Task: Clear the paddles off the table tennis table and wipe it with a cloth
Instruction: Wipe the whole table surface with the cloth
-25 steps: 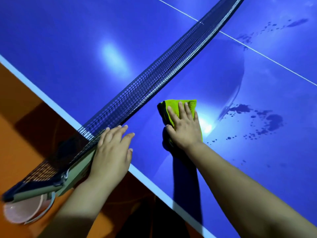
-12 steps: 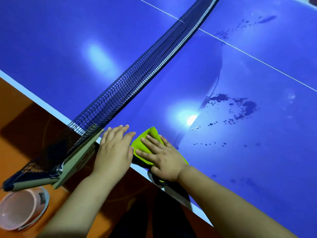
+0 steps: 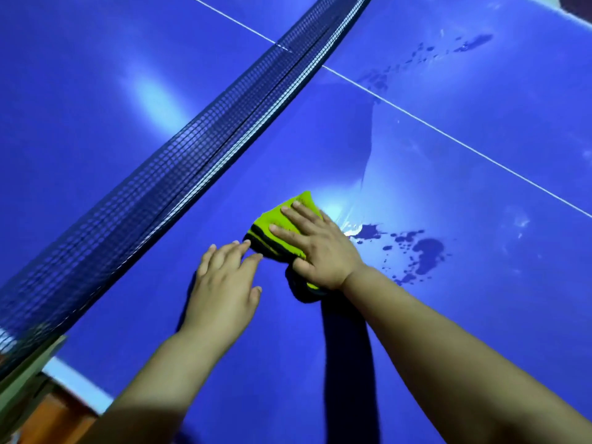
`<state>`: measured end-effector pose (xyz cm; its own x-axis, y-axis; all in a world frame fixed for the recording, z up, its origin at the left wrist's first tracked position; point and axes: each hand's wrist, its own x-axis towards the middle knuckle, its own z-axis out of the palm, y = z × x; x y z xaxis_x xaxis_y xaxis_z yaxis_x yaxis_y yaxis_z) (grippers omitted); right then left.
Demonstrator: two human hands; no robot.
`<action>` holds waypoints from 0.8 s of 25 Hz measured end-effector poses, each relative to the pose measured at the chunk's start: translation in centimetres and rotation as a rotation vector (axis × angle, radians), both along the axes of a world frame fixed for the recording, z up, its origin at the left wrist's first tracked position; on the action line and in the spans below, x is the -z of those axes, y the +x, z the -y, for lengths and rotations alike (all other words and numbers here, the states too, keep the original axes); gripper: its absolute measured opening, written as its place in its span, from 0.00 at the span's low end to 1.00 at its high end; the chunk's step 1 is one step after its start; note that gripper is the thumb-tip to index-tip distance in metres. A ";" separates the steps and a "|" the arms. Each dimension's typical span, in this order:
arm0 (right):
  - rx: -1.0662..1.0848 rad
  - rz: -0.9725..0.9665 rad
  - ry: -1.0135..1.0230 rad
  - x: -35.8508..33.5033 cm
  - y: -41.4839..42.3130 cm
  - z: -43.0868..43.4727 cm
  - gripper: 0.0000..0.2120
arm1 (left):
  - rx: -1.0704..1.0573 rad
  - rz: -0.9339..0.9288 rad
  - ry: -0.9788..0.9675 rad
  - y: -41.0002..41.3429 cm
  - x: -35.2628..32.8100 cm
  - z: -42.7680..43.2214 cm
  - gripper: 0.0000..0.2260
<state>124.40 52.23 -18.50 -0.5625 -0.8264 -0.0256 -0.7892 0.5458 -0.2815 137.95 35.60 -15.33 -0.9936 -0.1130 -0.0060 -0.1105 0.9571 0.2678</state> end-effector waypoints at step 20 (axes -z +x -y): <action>0.704 0.035 0.127 -0.2 -27.2 -14.5 0.29 | 0.045 -0.075 -0.064 -15.2 2.5 -10.5 0.20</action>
<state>97.23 66.73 -18.26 -0.9582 -0.2574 -0.1250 -0.2296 0.9523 -0.2010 122.77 46.15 -17.85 -0.9950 -0.0664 0.0741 -0.0493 0.9760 0.2122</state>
